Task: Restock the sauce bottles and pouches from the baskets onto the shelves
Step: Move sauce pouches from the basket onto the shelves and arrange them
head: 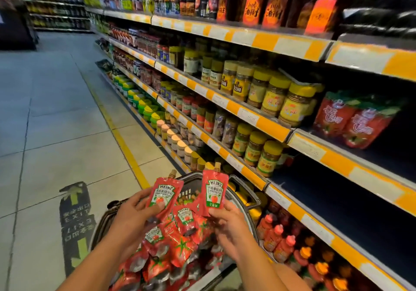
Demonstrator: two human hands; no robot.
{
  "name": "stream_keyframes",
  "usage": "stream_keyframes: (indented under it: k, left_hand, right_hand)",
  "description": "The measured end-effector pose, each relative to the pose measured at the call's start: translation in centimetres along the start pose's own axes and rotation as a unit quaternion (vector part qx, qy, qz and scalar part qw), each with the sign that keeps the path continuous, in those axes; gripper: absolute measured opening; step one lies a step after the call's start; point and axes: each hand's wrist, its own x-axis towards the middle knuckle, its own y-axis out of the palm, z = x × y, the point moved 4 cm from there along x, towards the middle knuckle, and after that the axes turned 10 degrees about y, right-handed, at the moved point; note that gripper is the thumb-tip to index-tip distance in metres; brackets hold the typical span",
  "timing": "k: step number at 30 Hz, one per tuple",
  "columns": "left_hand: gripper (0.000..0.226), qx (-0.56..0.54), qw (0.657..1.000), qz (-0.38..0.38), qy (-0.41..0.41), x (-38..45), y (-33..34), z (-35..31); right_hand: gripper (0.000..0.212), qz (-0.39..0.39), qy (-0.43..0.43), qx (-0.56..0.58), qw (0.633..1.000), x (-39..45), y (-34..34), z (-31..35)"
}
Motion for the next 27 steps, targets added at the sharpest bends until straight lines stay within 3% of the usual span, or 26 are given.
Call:
stream_keyframes:
  k: [5,12,20,27]
  left_hand:
    - [0.039,0.004,0.998,0.059,-0.017,-0.9,6.0,-0.2]
    - [0.034,-0.017,0.983,0.180,-0.020,-2.8,16.9,-1.0]
    - [0.024,0.026,0.964,0.266,0.014,-3.3,29.0,-1.2]
    - [0.031,0.059,0.938,0.334,0.077,-2.7,38.6,-1.8]
  right_hand:
    - [0.055,-0.007,-0.066,-0.003,0.998,-4.8,-3.7,3.3]
    - [0.053,-0.114,-0.189,0.015,0.975,-12.6,-11.9,9.2]
    - [0.030,-0.258,-0.273,0.009,0.927,-20.4,-18.4,14.5]
    - [0.025,-0.390,-0.338,-0.060,0.854,-25.2,-21.9,19.2]
